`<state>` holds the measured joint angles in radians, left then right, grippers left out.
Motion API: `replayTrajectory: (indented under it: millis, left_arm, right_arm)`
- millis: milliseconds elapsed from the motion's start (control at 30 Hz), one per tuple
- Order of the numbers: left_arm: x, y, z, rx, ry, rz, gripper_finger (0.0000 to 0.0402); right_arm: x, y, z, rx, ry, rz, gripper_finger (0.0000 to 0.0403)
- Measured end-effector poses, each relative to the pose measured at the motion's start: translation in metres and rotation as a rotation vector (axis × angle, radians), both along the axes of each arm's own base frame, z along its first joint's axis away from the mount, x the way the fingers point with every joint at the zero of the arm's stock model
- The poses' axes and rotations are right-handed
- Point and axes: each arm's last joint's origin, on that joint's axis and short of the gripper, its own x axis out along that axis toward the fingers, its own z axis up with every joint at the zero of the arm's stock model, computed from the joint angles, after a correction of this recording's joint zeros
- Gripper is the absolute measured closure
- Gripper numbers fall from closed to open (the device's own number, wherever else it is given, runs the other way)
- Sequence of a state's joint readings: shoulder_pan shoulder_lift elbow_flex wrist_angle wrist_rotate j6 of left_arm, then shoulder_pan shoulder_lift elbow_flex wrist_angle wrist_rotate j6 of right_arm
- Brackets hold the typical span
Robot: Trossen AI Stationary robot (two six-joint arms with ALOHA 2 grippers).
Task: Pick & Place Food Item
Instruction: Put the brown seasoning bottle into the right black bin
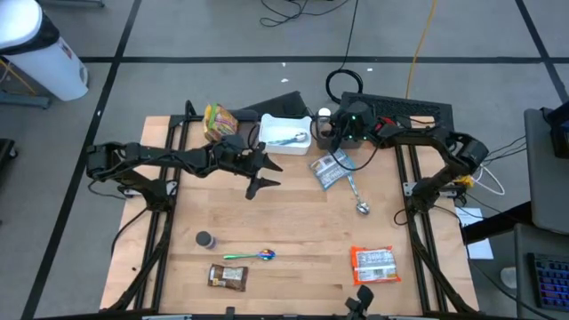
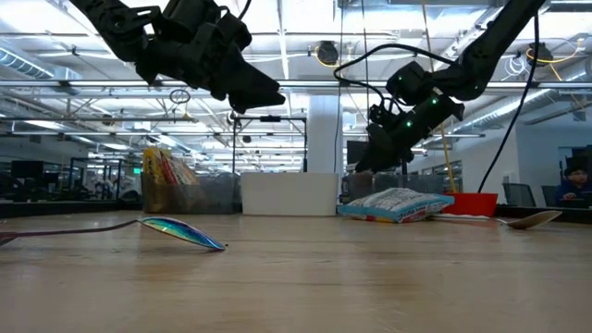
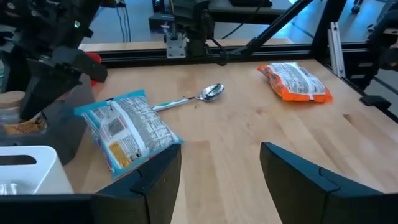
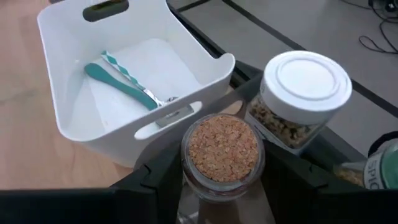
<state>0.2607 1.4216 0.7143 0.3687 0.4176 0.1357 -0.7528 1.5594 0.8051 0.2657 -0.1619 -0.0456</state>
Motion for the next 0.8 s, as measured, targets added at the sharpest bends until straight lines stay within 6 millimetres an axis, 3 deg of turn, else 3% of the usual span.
replayTrajectory:
  millis: [367, 800]
  left_arm:
    - [0.000, 0.000, 0.000, 0.000, 0.001, -0.001, 0.0176]
    - [0.000, 0.000, 0.000, -0.003, 0.002, 0.000, 0.0176]
  right_arm:
    - [0.009, -0.008, -0.025, 0.043, 0.000, -0.025, 0.0233]
    - [0.010, -0.009, -0.031, 0.063, -0.005, -0.001, 0.0234]
